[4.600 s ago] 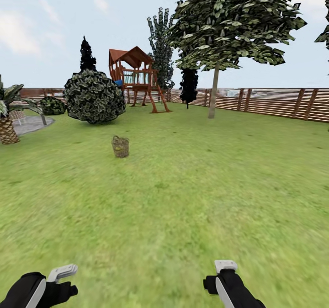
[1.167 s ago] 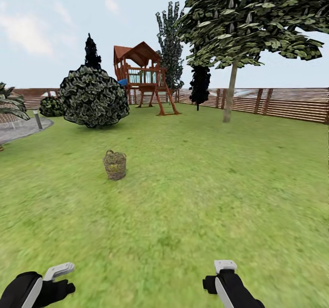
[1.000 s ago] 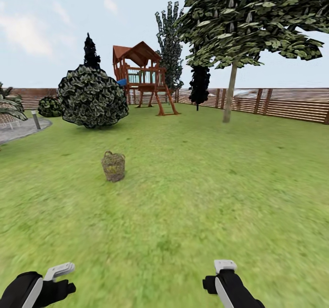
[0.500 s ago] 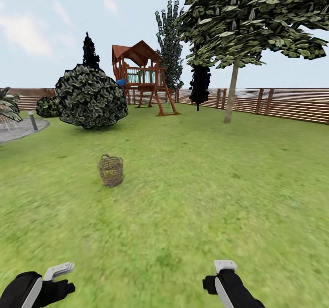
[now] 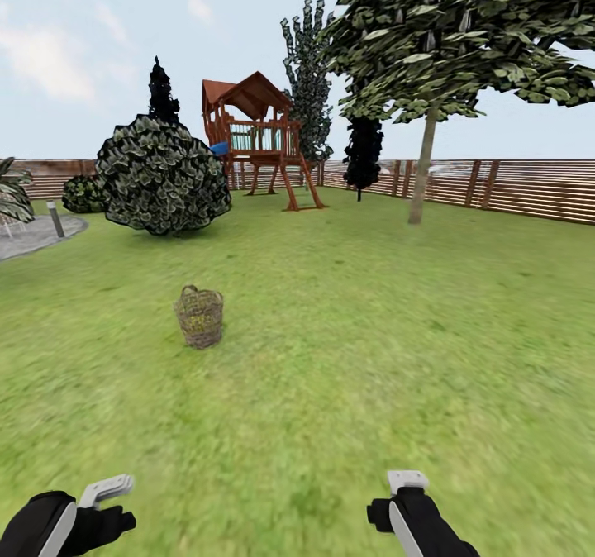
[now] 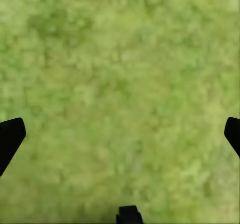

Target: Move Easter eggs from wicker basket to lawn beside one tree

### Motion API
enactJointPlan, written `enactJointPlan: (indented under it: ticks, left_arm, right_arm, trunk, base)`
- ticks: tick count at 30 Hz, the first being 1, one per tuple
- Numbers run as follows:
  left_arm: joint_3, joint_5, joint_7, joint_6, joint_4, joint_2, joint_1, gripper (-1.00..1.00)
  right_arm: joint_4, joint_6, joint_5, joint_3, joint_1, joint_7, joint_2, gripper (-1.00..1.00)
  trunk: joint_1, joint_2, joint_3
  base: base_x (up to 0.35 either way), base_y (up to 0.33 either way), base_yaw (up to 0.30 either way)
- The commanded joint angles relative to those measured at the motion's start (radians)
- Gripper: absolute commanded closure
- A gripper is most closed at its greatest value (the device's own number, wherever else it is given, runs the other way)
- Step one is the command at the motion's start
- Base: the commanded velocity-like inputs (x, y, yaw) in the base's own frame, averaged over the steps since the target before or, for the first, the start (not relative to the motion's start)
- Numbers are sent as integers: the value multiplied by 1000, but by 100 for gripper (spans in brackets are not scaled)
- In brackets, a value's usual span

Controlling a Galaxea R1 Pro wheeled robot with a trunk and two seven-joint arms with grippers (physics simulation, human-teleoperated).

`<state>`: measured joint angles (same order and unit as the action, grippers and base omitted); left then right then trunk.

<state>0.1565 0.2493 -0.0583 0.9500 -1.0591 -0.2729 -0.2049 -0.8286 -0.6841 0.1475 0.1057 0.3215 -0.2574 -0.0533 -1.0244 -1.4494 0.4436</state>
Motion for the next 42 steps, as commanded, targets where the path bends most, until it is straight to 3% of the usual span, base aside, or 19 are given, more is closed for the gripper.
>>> enactJointPlan:
  ticks: [1,12,24,42]
  left_arm:
    - [2,-3,-6,4,0,0,-1,-100]
    - [2,-4,-6,4,0,1,-1,-100]
    - [2,-3,-6,3,0,0,-1,-100]
    - [2,-3,-6,3,-1,-1,-1,-100]
  right_arm:
    - [-1,-3,10,3,1,-10,1,-100]
    - [-1,-3,10,3,1,-10,1,-100]
    - [-2,-2,10,3,1,-10,0,-100]
    - [-2,-3,10,3,1,-9,0,-100]
  trunk:
    - [-1,-1,1]
    - [-1,-1,1]
    - [-1,-1,1]
    - [-1,-1,1]
  base:
    - [327,156,0]
    - [331,87,10]
    - [338,1,202]
    - [339,0,7]
